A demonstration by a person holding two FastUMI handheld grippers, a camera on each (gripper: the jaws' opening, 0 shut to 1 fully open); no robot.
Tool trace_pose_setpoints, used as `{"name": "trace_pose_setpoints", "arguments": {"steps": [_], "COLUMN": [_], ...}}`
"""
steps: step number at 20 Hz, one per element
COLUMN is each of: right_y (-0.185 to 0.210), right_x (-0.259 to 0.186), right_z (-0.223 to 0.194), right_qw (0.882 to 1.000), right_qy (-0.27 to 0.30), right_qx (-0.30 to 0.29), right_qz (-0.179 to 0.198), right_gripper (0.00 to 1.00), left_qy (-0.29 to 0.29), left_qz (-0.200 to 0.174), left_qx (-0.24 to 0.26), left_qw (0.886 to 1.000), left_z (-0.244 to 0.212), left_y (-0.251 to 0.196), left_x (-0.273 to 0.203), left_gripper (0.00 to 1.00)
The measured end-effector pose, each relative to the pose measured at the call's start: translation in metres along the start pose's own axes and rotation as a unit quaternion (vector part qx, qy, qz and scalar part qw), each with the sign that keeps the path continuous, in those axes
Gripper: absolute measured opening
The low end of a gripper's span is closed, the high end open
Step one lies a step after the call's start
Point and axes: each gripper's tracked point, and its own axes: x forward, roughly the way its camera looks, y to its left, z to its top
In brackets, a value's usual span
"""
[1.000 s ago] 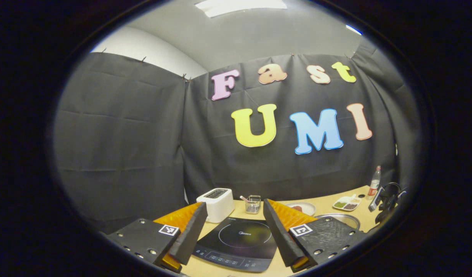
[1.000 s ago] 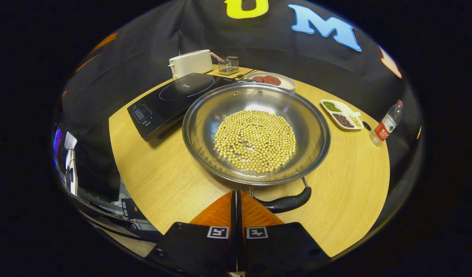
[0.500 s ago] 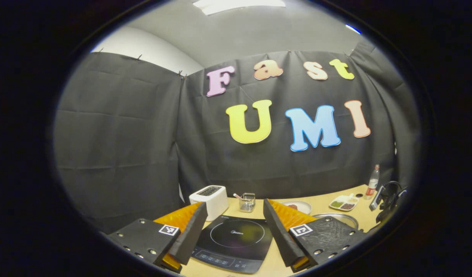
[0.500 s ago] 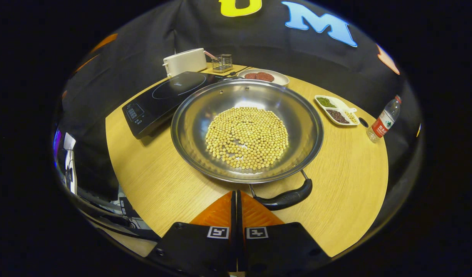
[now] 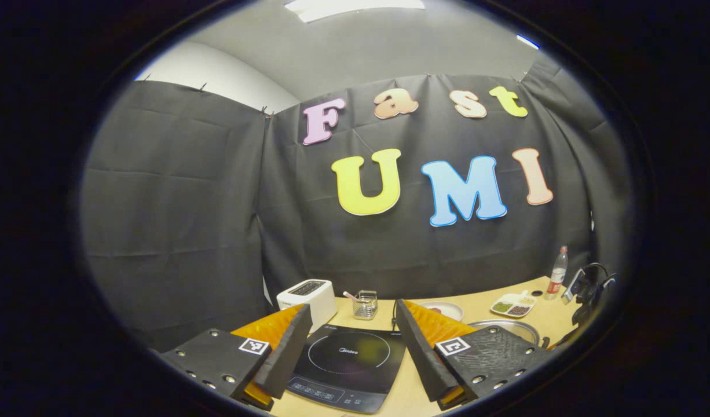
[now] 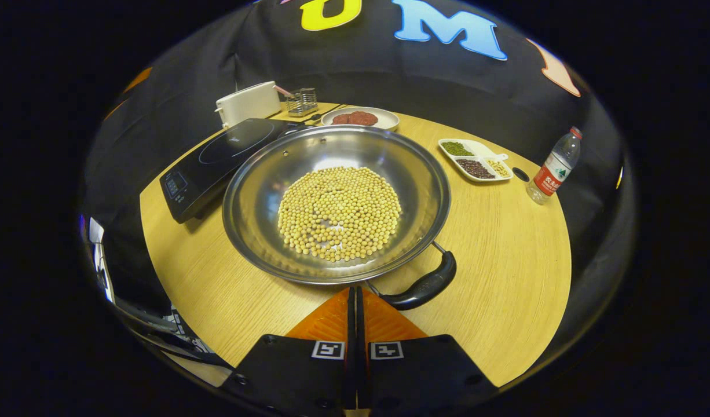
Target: First push the handle of the pot to place it horizontally, then grasp the pot with both hands and set it on the induction cooktop.
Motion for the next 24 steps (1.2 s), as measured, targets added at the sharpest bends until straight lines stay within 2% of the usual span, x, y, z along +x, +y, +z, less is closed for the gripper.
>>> {"name": "trace_pose_setpoints", "arguments": {"steps": [5,6,8,13,18,20,24], "right_y": [-0.022,-0.025,-0.032,-0.048,-0.069,-0.077,-0.092], "right_x": [0.005,0.005,0.008,0.013,0.020,0.020,0.018], "right_z": [0.006,0.007,0.009,0.013,0.019,0.023,0.033], "right_qw": [0.999,0.999,0.999,0.997,0.993,0.991,0.985], "right_qy": [-0.010,-0.012,-0.017,-0.025,-0.038,-0.045,-0.069], "right_qx": [0.022,0.026,0.032,0.051,0.078,0.085,0.103], "right_qz": [-0.021,-0.025,-0.033,-0.052,-0.077,-0.091,-0.118], "right_gripper": [0.02,0.02,0.02,0.02,0.02,0.02,0.00], "left_qy": [0.003,0.004,0.006,0.015,0.025,0.028,0.041], "left_qz": [0.002,0.001,0.001,0.000,-0.007,-0.012,-0.025], "left_qx": [0.004,0.004,0.005,0.004,0.001,-0.001,-0.007], "left_qw": [1.000,1.000,1.000,1.000,1.000,1.000,0.999], "left_z": [0.000,-0.003,-0.005,-0.012,-0.021,-0.025,-0.039], "left_y": [-0.004,-0.006,-0.008,-0.014,-0.021,-0.026,-0.038], "left_x": [0.001,0.002,0.003,0.004,0.008,0.011,0.015], "left_gripper": [0.86,0.88,0.86,0.88,0.86,0.91,0.87]}}
